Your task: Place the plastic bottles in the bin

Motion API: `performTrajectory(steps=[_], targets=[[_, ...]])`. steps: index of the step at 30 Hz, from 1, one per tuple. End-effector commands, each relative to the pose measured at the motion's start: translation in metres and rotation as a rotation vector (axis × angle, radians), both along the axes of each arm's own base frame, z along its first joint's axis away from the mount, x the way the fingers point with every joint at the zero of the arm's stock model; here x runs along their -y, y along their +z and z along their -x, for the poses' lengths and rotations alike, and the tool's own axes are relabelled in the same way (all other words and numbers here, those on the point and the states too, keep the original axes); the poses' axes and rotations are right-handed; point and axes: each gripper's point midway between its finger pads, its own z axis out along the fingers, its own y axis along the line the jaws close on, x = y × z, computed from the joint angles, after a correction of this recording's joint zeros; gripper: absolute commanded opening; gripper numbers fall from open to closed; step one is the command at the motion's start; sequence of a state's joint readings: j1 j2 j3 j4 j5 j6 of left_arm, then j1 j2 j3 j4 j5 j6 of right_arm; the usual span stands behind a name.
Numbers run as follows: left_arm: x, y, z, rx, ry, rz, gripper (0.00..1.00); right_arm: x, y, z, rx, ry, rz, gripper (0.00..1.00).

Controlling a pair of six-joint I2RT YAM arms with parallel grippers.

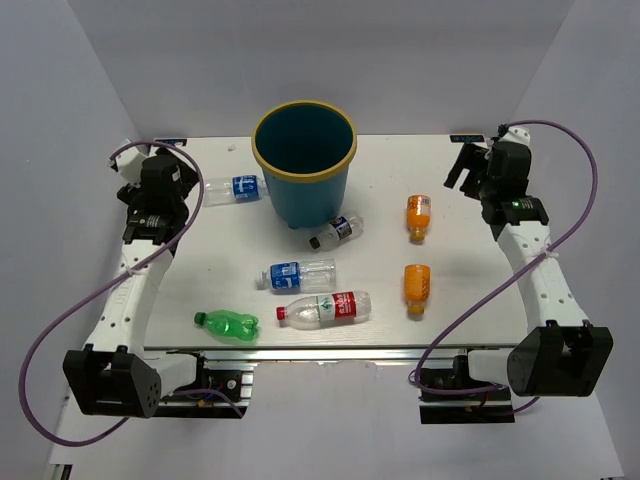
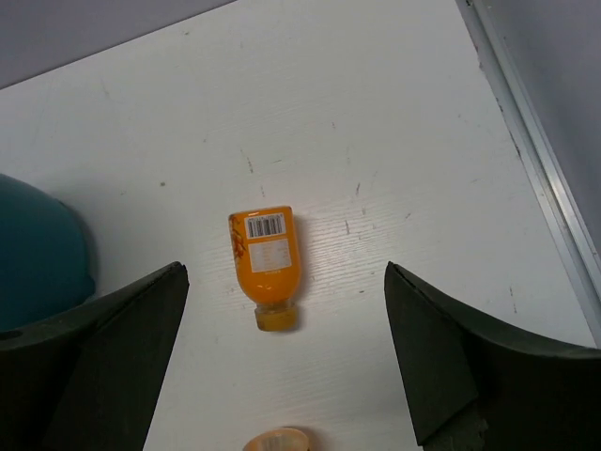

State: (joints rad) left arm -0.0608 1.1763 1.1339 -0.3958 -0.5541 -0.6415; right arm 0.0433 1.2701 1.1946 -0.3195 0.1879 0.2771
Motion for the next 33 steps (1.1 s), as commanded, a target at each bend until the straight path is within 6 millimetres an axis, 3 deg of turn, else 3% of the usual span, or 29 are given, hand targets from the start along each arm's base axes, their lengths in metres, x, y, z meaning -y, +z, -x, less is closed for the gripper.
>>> performTrajectory(steps=[1, 4, 8, 9, 10, 12, 13, 17, 19, 20, 23, 25, 26, 29, 31, 33], targets=[[-0.001, 0.005, -0.003, 0.008, 0.010, 0.012, 0.98, -0.012, 0.010, -0.003, 0.038, 0.083, -0.010, 0.89], [0.002, -0.002, -0.008, -0.002, 0.004, 0.028, 0.98, -0.017, 0.002, -0.010, 0.060, 0.125, 0.005, 0.89], [0.005, -0.013, -0.015, -0.031, -0.009, 0.034, 0.98, -0.021, -0.033, -0.027, 0.007, 0.148, 0.002, 0.89], [0.006, -0.017, -0.016, -0.037, -0.012, 0.040, 0.98, -0.022, -0.033, -0.032, -0.006, 0.145, -0.009, 0.89], [0.008, -0.020, -0.018, -0.038, -0.020, 0.045, 0.98, -0.026, -0.056, -0.037, -0.074, 0.158, -0.025, 0.89], [0.014, -0.027, -0.021, -0.034, -0.053, 0.063, 0.98, -0.031, -0.068, -0.049, -0.078, 0.172, -0.034, 0.89], [0.016, -0.030, -0.023, -0.029, -0.062, 0.069, 0.98, -0.034, -0.085, -0.058, -0.110, 0.187, -0.037, 0.89], [0.020, -0.044, -0.027, -0.060, -0.075, 0.086, 0.98, -0.056, -0.119, -0.077, -0.150, 0.236, 0.017, 0.89], [0.020, -0.049, -0.027, -0.074, -0.071, 0.084, 0.98, -0.068, -0.144, -0.080, -0.197, 0.281, -0.012, 0.89], [0.019, -0.052, -0.026, -0.087, -0.068, 0.086, 0.98, -0.076, -0.147, -0.083, -0.201, 0.302, -0.044, 0.89], [0.020, -0.062, -0.027, -0.118, -0.066, 0.086, 0.98, -0.077, -0.174, -0.087, -0.260, 0.277, -0.056, 0.89], [0.020, -0.069, -0.028, -0.137, -0.068, 0.090, 0.98, -0.083, -0.180, -0.091, -0.258, 0.289, -0.070, 0.84], [0.020, -0.072, -0.028, -0.142, -0.067, 0.093, 0.98, -0.085, -0.190, -0.091, -0.281, 0.284, -0.084, 0.68], [0.024, -0.077, -0.030, -0.154, -0.077, 0.108, 0.98, -0.091, -0.178, -0.099, -0.244, 0.299, -0.088, 0.36], [0.026, -0.080, -0.031, -0.155, -0.082, 0.120, 0.98, -0.098, -0.142, -0.111, -0.167, 0.334, -0.079, 0.30], [0.028, -0.084, -0.033, -0.151, -0.081, 0.135, 0.98, -0.107, -0.089, -0.115, -0.079, 0.380, -0.061, 0.28]])
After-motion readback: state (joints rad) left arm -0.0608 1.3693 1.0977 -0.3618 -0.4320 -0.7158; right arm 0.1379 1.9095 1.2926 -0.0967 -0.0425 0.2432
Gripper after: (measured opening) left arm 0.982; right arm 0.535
